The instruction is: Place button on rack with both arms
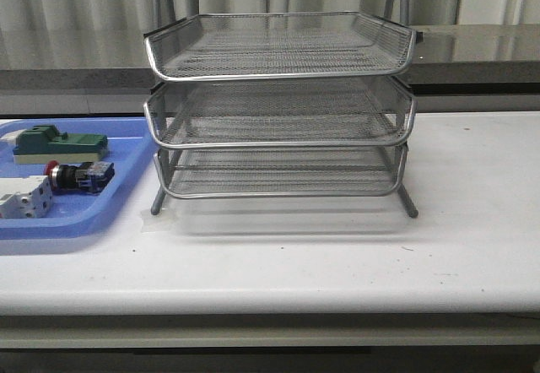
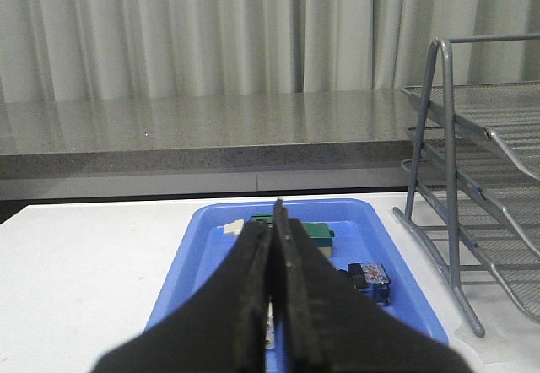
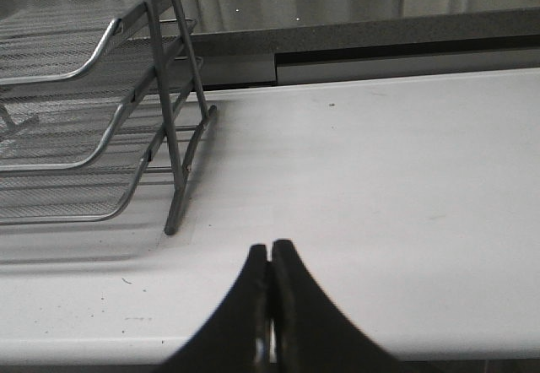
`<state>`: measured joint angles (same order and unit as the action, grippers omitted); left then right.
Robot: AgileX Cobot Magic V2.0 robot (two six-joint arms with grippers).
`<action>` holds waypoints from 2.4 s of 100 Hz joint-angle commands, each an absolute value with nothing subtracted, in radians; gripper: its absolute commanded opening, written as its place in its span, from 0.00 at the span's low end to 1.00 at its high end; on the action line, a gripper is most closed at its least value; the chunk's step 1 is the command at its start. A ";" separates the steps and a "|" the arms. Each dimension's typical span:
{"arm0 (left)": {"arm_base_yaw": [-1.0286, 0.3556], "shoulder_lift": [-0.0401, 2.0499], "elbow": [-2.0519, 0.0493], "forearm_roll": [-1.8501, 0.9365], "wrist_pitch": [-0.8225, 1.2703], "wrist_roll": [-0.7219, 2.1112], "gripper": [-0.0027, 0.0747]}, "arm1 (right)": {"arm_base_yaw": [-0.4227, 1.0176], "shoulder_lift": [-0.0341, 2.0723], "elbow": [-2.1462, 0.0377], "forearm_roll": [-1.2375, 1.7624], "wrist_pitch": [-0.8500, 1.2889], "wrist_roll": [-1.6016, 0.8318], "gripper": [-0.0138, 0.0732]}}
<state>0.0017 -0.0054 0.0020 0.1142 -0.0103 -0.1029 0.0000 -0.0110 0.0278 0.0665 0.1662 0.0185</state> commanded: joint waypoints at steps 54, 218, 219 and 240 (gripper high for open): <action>0.002 -0.036 0.044 0.110 -0.082 -0.110 0.01 | -0.004 -0.028 -0.065 0.074 0.105 0.015 0.09; 0.002 -0.036 0.044 0.110 -0.082 -0.110 0.01 | -0.002 1.008 -0.647 0.949 0.490 -0.204 0.57; 0.002 -0.036 0.044 0.110 -0.082 -0.110 0.01 | -0.002 1.019 -0.647 0.960 0.490 -0.225 0.57; 0.002 -0.036 0.044 0.110 -0.082 -0.110 0.01 | -0.002 1.184 -0.647 1.323 0.483 -0.605 0.57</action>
<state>0.0017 -0.0054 0.0020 0.1142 -0.0103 -0.1029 0.0012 1.1411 -0.6110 1.1376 0.5096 -0.4240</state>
